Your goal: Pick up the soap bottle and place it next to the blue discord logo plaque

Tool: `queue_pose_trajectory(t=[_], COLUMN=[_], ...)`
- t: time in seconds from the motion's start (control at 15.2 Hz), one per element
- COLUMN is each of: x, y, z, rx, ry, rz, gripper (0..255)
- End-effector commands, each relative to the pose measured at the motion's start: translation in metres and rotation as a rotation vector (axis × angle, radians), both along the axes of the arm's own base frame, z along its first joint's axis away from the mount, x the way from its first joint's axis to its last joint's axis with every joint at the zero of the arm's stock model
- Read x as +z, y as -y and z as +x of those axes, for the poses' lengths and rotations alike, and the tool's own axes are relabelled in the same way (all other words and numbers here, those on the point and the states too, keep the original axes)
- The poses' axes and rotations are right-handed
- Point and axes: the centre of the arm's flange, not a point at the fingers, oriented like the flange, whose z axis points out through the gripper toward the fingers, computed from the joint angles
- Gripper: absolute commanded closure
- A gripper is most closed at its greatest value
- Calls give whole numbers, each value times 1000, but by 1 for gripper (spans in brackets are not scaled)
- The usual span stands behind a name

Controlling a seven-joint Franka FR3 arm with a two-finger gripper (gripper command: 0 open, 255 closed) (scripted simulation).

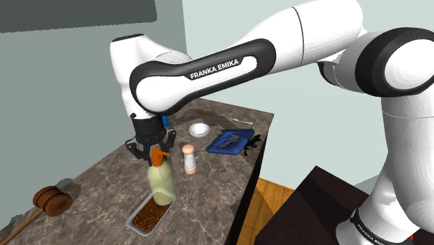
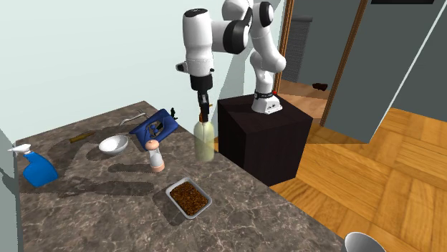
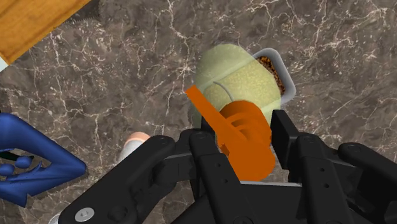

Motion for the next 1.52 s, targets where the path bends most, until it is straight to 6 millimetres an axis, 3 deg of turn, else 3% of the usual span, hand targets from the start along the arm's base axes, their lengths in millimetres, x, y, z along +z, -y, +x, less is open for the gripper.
queue_pose_trajectory(t=[0.0,1.06,1.45], x=[11,92,93], y=[1,1,80], z=[0,0,4], rx=[0,0,0], ry=[0,0,0], rz=[0,0,0], gripper=[255,255,255])
